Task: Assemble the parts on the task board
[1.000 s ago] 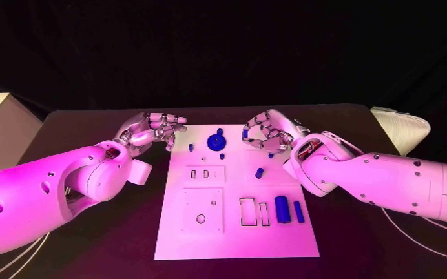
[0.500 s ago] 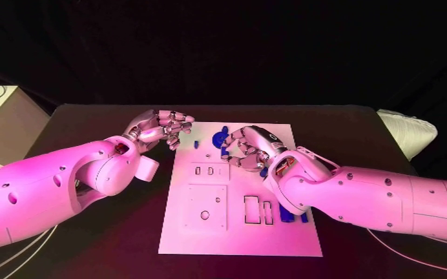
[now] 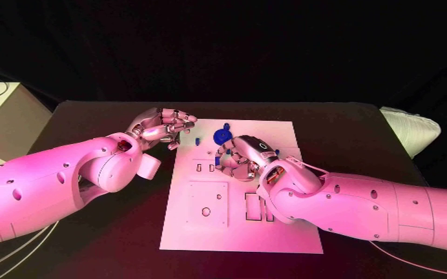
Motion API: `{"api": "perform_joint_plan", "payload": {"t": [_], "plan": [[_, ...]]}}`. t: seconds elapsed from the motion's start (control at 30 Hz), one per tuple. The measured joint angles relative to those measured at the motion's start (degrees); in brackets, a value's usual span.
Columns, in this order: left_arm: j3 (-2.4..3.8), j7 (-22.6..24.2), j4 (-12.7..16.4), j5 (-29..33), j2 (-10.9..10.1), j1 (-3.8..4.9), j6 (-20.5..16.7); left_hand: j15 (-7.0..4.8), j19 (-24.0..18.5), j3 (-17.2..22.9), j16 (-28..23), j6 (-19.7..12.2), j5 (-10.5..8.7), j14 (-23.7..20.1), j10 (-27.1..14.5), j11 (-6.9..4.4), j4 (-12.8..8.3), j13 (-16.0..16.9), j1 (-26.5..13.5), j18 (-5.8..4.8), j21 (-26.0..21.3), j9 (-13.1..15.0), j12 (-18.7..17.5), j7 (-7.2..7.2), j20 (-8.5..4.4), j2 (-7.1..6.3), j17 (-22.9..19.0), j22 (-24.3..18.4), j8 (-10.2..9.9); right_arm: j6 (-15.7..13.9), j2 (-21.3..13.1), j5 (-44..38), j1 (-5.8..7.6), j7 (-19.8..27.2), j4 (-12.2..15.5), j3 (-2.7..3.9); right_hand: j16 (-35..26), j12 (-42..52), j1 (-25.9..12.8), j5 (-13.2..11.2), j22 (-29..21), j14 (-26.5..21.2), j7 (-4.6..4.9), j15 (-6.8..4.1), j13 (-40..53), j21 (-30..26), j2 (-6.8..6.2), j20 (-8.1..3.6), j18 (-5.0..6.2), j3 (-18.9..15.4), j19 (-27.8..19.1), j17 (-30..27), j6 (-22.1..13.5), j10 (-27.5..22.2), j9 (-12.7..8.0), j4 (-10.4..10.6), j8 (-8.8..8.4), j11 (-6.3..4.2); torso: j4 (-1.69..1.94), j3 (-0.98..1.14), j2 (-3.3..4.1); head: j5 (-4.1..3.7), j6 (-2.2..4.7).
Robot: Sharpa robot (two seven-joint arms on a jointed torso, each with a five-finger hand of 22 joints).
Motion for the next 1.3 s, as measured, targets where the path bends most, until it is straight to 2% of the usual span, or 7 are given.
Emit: {"api": "perform_joint_plan", "payload": {"t": [0.47, 1.3], "plan": [[-0.01, -1.02, -0.04, -1.21, 0.07, 0.0, 0.33, -0.01, 0.8, 0.0, 0.89, -0.19, 0.0, 0.41, -0.22, 0.19, 0.0, 0.12, 0.01, -0.01, 0.65, 0.04, 0.22, -0.2, 0.01, 0.01, 1.03, 1.02, 0.21, 1.54, 1.87, -3.66, -1.05, -1.69, -2.09, -0.16, 0.0, 0.0, 0.01, -0.01, 0.0, 0.0, -0.09, 0.0, -0.01, 0.0, -0.01, 0.0, 0.0, 0.0, 0.0, -0.01, -0.08, 0.0, 0.01, 0.0, 0.24, 0.0, 0.07, 0.03, 0.05, 0.27, -0.59], [-0.03, -1.85, -0.23, -1.65, 0.13, -0.04, 0.67, 0.2, 1.01, 0.31, 1.34, -0.81, 0.0, 0.61, -1.02, 0.21, 0.0, 0.1, -0.21, 0.0, 1.09, 0.1, 0.22, 0.0, 0.22, -0.22, 1.6, 1.52, 0.21, 1.98, 1.61, -7.54, -1.4, -3.08, -1.82, -0.09, 0.0, 0.0, -0.38, -0.05, 0.03, 0.0, -0.31, 0.0, -0.03, -0.01, -0.39, 0.01, 0.0, -0.02, 0.0, -0.03, 0.12, 0.0, 0.07, 0.01, 0.35, 0.0, 0.03, 0.02, 0.03, 0.58, -1.53]]}}
